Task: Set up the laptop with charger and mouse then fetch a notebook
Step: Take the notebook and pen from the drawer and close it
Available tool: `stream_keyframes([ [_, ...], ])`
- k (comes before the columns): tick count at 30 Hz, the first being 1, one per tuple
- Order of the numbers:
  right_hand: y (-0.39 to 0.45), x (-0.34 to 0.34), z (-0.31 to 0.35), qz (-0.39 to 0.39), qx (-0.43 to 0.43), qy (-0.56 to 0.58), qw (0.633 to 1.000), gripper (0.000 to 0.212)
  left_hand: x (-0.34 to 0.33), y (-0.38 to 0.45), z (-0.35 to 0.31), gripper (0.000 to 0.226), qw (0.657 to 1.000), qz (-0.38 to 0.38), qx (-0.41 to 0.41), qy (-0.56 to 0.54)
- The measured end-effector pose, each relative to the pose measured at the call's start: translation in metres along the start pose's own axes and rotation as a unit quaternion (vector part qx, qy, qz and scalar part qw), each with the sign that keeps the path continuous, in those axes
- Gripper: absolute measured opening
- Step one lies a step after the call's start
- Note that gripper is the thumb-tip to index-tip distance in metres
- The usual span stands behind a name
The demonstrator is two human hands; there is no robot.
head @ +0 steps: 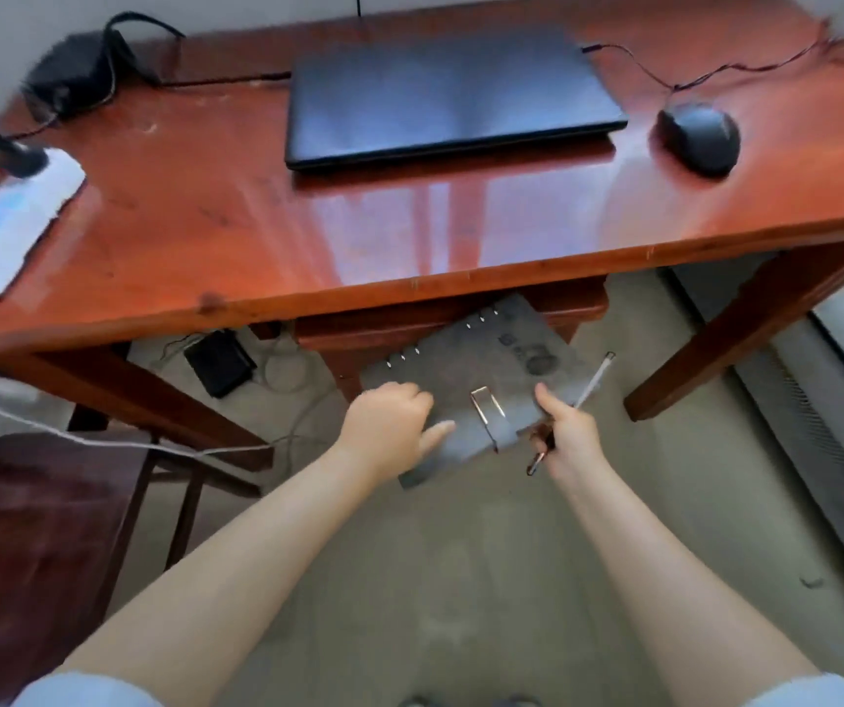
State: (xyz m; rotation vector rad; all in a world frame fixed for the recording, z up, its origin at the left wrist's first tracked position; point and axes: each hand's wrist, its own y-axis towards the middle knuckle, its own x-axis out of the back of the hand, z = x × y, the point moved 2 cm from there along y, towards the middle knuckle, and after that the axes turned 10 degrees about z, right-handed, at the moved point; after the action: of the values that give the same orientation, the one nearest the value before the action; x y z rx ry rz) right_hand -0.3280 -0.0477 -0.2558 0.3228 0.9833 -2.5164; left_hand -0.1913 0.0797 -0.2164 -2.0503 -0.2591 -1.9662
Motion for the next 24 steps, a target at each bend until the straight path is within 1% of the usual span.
stream_keyframes([
  [1, -0.012, 0.003, 0.007, -0.002, -0.007, -0.024, 1.000, 0.022, 0.012, -0.008, 0.005, 0.055, 0.998, 0.011, 0.031, -0.045],
  [2, -0.026, 0.004, 0.014, 0.000, -0.014, -0.044, 0.999, 0.022, 0.025, -0.015, 0.011, 0.056, 0.992, 0.032, 0.078, -0.089],
  [3, -0.041, 0.002, 0.022, 0.010, -0.022, -0.060, 0.998, 0.019, 0.037, -0.020, 0.017, 0.053, 0.983, 0.079, 0.123, -0.112],
  [5, -0.069, -0.011, 0.039, 0.048, -0.042, -0.072, 0.995, 0.012, 0.062, -0.032, 0.025, 0.051, 0.946, 0.194, 0.177, -0.189],
  [6, -0.080, -0.022, 0.049, 0.068, -0.051, -0.076, 0.993, 0.014, 0.075, -0.038, 0.029, 0.050, 0.924, 0.234, 0.191, -0.235],
  [7, -0.088, -0.034, 0.058, 0.079, -0.059, -0.081, 0.992, 0.015, 0.088, -0.044, 0.034, 0.049, 0.905, 0.258, 0.201, -0.272],
  [10, -0.106, -0.075, 0.083, 0.088, -0.085, -0.111, 0.986, 0.014, 0.121, -0.061, 0.064, 0.044, 0.861, 0.283, 0.238, -0.348],
  [12, -0.113, -0.100, 0.091, 0.096, -0.105, -0.127, 0.982, 0.025, 0.139, -0.072, 0.087, 0.044, 0.829, 0.298, 0.272, -0.387],
  [14, -0.121, -0.123, 0.096, 0.109, -0.118, -0.146, 0.976, 0.032, 0.153, -0.084, 0.107, 0.047, 0.802, 0.335, 0.292, -0.399],
  [16, -0.130, -0.143, 0.099, 0.123, -0.122, -0.166, 0.971, 0.032, 0.166, -0.097, 0.120, 0.047, 0.779, 0.380, 0.280, -0.413],
  [18, -0.134, -0.164, 0.105, 0.147, -0.120, -0.178, 0.966, 0.031, 0.178, -0.109, 0.133, 0.047, 0.756, 0.408, 0.265, -0.439],
  [22, -0.132, -0.209, 0.124, 0.193, -0.134, -0.212, 0.949, 0.032, 0.210, -0.114, 0.156, 0.049, 0.690, 0.435, 0.277, -0.508],
  [24, -0.126, -0.233, 0.138, 0.208, -0.138, -0.238, 0.938, 0.034, 0.225, -0.107, 0.172, 0.049, 0.669, 0.437, 0.274, -0.535],
])
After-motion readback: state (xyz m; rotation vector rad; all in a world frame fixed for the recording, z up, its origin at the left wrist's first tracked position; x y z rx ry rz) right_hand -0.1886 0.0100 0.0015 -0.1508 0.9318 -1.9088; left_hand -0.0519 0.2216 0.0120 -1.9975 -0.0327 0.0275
